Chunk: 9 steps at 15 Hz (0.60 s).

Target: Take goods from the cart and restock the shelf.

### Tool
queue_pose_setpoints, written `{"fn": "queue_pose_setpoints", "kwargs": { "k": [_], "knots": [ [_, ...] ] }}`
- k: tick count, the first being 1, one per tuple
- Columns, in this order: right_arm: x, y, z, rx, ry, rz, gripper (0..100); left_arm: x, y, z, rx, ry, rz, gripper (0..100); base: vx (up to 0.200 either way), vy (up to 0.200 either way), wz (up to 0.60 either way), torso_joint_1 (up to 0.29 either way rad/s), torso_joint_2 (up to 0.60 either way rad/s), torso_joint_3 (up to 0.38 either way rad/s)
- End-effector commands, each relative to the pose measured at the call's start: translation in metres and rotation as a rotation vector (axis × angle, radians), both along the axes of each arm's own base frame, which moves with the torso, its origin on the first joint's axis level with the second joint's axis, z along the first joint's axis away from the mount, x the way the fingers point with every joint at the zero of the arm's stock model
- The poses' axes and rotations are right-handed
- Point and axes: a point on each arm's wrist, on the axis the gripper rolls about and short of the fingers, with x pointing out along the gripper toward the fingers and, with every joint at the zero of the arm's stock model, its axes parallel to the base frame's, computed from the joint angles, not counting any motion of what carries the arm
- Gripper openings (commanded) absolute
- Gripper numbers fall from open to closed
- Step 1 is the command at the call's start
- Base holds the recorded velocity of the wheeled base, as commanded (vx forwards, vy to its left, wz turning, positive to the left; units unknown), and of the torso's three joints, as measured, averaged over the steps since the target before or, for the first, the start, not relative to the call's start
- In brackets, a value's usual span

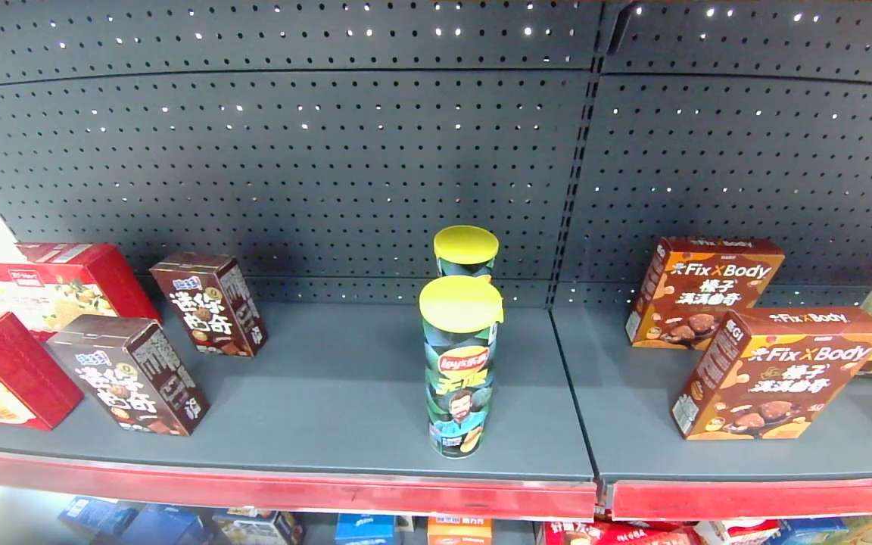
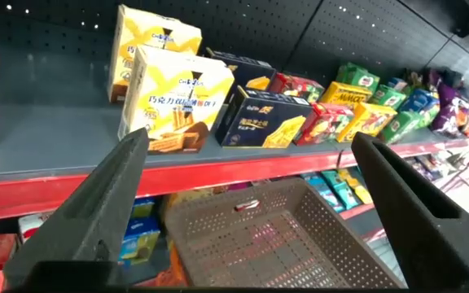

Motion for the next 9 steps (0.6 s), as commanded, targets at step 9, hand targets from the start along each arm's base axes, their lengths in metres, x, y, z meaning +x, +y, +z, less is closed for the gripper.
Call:
{"fn": "queue_pose_setpoints", "kwargs": {
  "k": [9],
  "knots": [
    [-0.011, -0.012, 0.02, 0.106, -0.092, -0.032, 100, 0.0, 0.0, 0.0, -0.047, 0.005, 0.007, 100, 0.0, 0.0, 0.0, 0.0, 0.0, 0.0]
  ]
}}
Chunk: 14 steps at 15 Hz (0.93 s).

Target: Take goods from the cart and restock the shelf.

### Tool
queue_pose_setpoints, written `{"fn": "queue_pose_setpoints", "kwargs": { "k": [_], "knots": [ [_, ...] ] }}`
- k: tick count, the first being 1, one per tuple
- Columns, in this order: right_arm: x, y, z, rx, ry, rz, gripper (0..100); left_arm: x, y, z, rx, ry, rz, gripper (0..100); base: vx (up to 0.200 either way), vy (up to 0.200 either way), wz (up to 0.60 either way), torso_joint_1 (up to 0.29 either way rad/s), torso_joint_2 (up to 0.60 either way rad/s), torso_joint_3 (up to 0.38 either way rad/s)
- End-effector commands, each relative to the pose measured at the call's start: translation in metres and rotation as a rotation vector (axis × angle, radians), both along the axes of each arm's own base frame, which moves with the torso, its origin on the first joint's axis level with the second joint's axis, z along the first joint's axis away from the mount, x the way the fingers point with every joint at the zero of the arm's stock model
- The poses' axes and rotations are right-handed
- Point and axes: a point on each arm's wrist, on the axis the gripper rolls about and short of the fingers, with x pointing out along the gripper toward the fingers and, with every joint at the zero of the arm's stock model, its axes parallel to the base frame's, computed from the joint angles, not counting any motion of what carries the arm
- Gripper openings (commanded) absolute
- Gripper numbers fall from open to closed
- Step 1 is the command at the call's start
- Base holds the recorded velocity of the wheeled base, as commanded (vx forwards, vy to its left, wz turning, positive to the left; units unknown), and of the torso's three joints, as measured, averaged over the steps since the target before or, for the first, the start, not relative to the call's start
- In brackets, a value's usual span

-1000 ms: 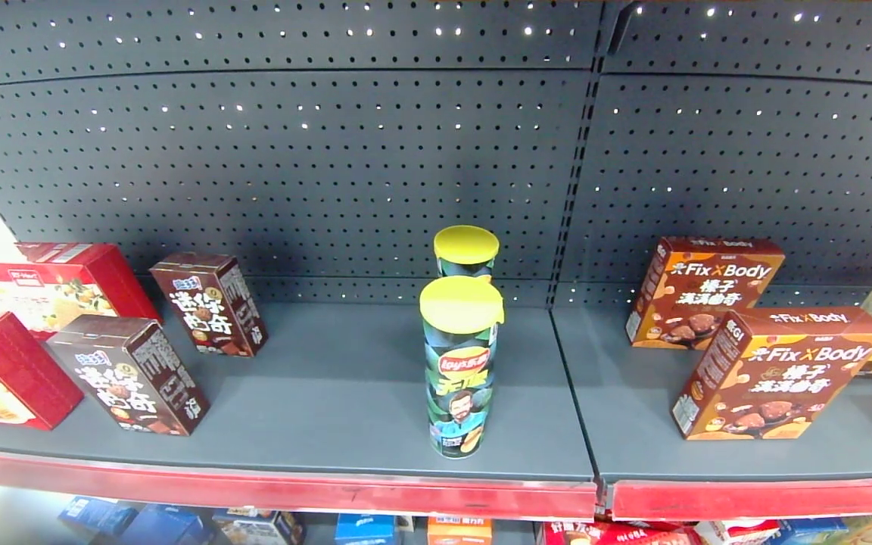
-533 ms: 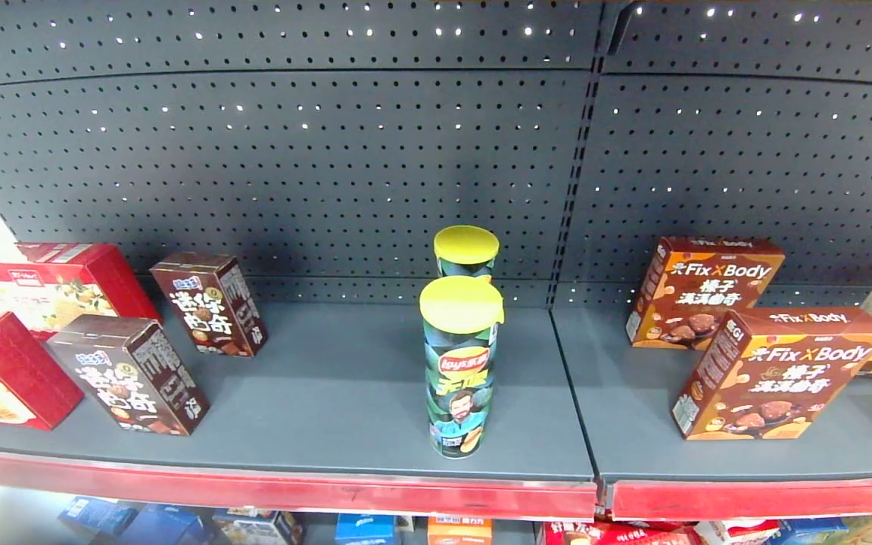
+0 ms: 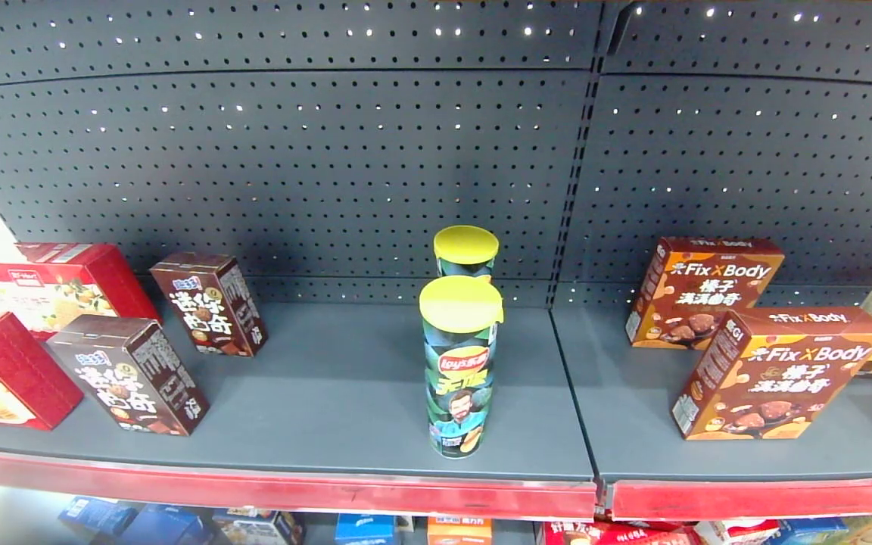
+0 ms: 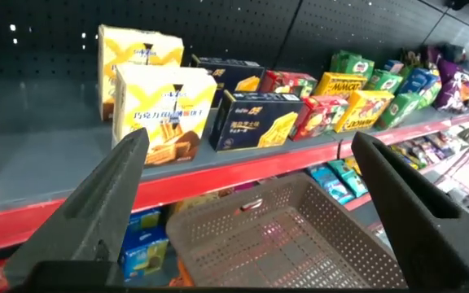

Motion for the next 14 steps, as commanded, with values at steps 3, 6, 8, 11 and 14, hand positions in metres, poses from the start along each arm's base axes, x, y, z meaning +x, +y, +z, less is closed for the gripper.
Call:
{"fn": "queue_pose_setpoints", "kwargs": {
  "k": [3, 6, 8, 11, 14],
  "knots": [
    [-0.007, -0.005, 0.01, 0.027, -0.037, -0.001, 100, 0.0, 0.0, 0.0, -0.001, 0.004, 0.001, 100, 0.0, 0.0, 0.0, 0.0, 0.0, 0.0],
    [-0.013, -0.002, 0.011, 0.034, -0.042, -0.073, 100, 0.0, 0.0, 0.0, -0.001, 0.004, 0.001, 100, 0.0, 0.0, 0.0, 0.0, 0.0, 0.0],
    [-0.015, -0.003, 0.012, 0.079, -0.028, -0.154, 100, 0.0, 0.0, 0.0, -0.001, 0.004, 0.001, 100, 0.0, 0.0, 0.0, 0.0, 0.0, 0.0],
    [-0.037, -0.005, 0.038, 0.166, -0.117, -0.29, 100, 0.0, 0.0, 0.0, -0.001, 0.004, 0.001, 100, 0.0, 0.0, 0.0, 0.0, 0.0, 0.0],
    [-0.029, 0.009, 0.078, 0.152, -0.106, -0.38, 100, 0.0, 0.0, 0.0, -0.001, 0.004, 0.001, 100, 0.0, 0.0, 0.0, 0.0, 0.0, 0.0]
  ]
}}
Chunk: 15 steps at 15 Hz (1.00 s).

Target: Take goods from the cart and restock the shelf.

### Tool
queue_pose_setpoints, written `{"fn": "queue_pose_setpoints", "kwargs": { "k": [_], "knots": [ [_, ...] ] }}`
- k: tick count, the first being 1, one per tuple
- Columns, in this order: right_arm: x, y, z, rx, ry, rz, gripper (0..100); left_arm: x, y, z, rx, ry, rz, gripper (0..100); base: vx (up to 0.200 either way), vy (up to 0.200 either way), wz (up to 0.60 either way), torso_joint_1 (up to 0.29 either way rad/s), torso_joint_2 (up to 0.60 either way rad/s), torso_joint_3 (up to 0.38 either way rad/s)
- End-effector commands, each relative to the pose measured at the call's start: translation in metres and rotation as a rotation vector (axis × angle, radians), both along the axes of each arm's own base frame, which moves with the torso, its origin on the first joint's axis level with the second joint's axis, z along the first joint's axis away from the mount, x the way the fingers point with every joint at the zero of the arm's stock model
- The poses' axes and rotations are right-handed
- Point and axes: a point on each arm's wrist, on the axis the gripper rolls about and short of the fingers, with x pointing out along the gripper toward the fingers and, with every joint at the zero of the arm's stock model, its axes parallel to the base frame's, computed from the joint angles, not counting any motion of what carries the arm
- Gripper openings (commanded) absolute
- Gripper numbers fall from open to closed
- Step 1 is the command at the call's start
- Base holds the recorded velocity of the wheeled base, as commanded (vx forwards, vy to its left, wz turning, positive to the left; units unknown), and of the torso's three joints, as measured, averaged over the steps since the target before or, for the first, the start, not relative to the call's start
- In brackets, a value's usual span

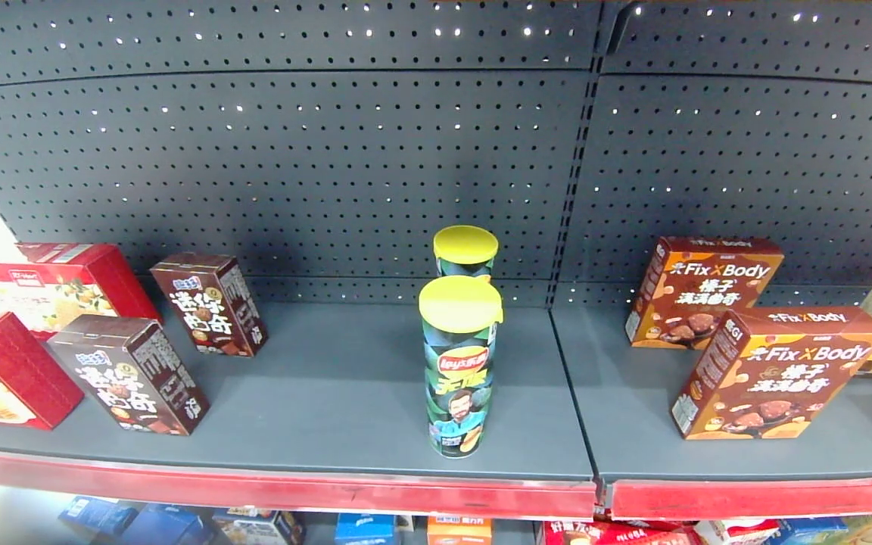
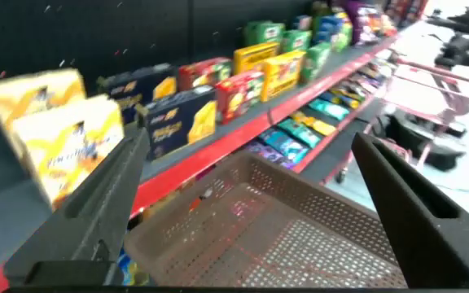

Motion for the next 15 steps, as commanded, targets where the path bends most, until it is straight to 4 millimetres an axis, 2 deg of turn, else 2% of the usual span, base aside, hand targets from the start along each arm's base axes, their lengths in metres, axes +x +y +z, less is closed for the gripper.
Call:
{"fn": "queue_pose_setpoints", "kwargs": {
  "k": [1, 4, 6, 8, 9, 11, 14, 15],
  "knots": [
    [0.007, 0.013, 0.02, -0.012, 0.039, -0.095, 100, 0.0, 0.0, 0.0, 0.0, 0.004, 0.0, 100, 0.0, 0.0, 0.0, 0.0, 0.0, 0.0],
    [0.001, 0.03, 0.011, 0.002, 0.032, -0.276, 100, 0.0, 0.0, 0.0, 0.0, 0.004, 0.0, 100, 0.0, 0.0, 0.0, 0.0, 0.0, 0.0],
    [0.002, 0.034, -0.017, 0.002, 0.041, -0.307, 100, 0.0, 0.0, 0.0, 0.001, 0.004, 0.0, 100, 0.0, 0.0, 0.0, 0.0, 0.0, 0.0],
    [0.013, 0.039, -0.026, -0.051, 0.02, -0.244, 100, 0.0, 0.0, 0.0, 0.001, 0.004, 0.0, 100, 0.0, 0.0, 0.0, 0.0, 0.0, 0.0],
    [0.02, 0.045, -0.031, -0.132, -0.004, -0.151, 100, 0.0, 0.0, 0.0, 0.0, 0.004, 0.0, 100, 0.0, 0.0, 0.0, 0.0, 0.0, 0.0],
    [0.042, 0.059, -0.057, -0.209, -0.061, 0.147, 100, 0.0, 0.0, 0.0, 0.0, 0.004, 0.0, 100, 0.0, 0.0, 0.0, 0.0, 0.0, 0.0],
    [0.064, 0.067, -0.093, -0.127, -0.083, 0.649, 100, 0.0, 0.0, 0.0, 0.001, 0.004, 0.0, 100, 0.0, 0.0, 0.0, 0.0, 0.0, 0.0],
    [0.069, 0.068, -0.105, -0.091, -0.076, 0.729, 100, 0.0, 0.0, 0.0, 0.0, 0.004, 0.0, 100, 0.0, 0.0, 0.0, 0.0, 0.0, 0.0]
  ]
}}
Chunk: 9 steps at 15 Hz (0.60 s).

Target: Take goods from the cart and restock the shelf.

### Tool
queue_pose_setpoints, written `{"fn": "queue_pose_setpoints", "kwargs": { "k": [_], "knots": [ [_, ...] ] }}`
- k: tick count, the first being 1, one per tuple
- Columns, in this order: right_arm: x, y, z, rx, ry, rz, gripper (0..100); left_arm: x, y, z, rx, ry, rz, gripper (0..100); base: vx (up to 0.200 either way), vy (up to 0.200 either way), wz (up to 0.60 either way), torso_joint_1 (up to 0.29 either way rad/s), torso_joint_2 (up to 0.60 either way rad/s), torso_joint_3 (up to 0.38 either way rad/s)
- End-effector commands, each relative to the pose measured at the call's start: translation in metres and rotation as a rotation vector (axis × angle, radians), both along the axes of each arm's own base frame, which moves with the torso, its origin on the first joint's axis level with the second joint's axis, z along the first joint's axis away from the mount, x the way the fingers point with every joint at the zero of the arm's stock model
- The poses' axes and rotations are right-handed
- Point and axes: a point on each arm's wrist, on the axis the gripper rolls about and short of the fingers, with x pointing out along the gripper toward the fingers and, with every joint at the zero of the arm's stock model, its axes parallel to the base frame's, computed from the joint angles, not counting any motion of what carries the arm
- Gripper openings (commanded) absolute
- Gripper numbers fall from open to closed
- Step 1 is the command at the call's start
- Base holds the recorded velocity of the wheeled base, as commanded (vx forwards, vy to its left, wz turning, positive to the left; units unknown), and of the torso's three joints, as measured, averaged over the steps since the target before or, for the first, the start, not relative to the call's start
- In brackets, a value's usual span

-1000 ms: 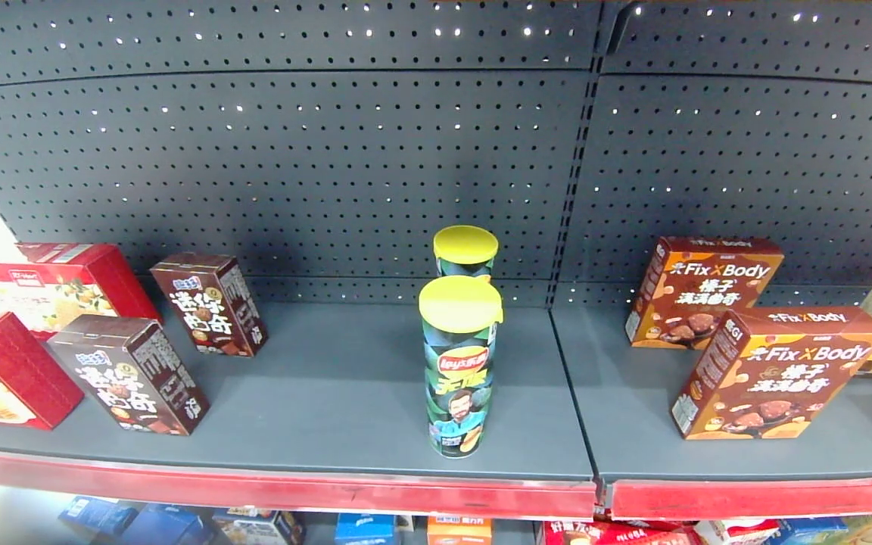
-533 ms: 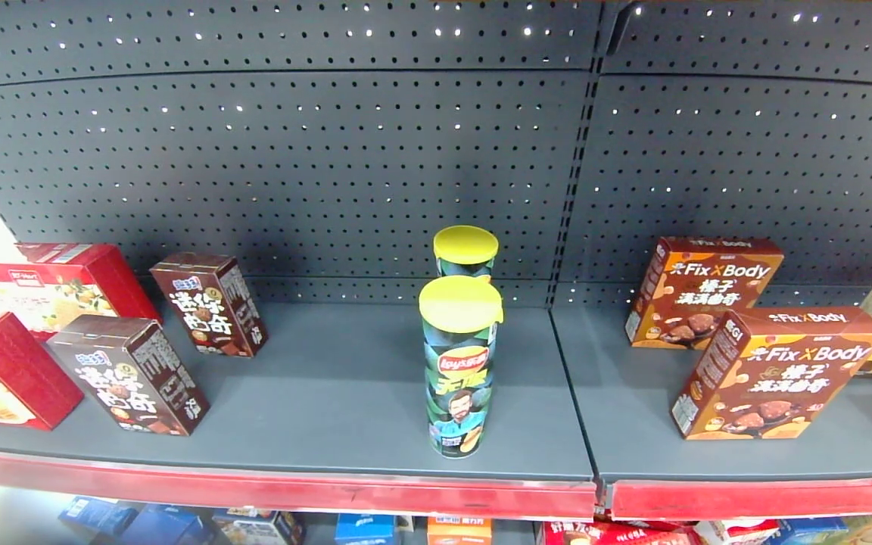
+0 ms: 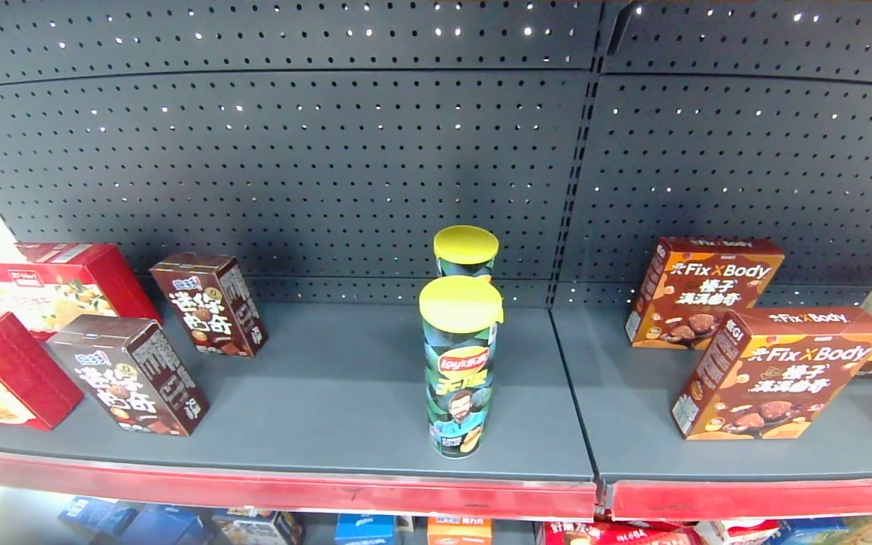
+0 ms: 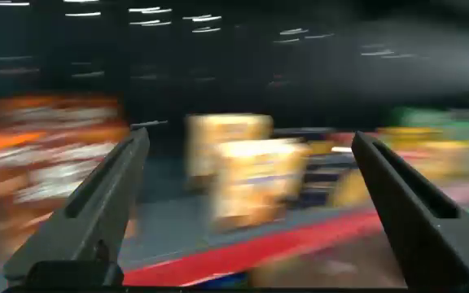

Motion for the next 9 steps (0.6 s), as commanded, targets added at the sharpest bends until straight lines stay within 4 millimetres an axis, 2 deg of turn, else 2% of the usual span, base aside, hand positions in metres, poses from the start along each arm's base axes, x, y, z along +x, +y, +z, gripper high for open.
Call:
{"fn": "queue_pose_setpoints", "kwargs": {
  "k": [1, 3, 6, 9],
  "knots": [
    [0.014, 0.003, -0.038, 0.062, 0.086, 0.19, 100, 0.0, 0.0, 0.0, 0.001, 0.003, 0.001, 100, 0.0, 0.0, 0.0, 0.0, 0.0, 0.0],
    [0.008, 0.004, -0.056, 0.027, 0.163, 0.345, 100, 0.0, 0.0, 0.0, 0.0, 0.003, 0.001, 100, 0.0, 0.0, 0.0, 0.0, 0.0, 0.0],
    [0.01, 0.004, -0.067, 0.062, 0.271, 0.358, 100, 0.0, 0.0, 0.0, 0.001, 0.003, 0.001, 100, 0.0, 0.0, 0.0, 0.0, 0.0, 0.0],
    [0.01, 0.006, -0.066, 0.052, 0.27, 0.427, 100, 0.0, 0.0, 0.0, 0.0, 0.003, 0.001, 100, 0.0, 0.0, 0.0, 0.0, 0.0, 0.0]
  ]
}}
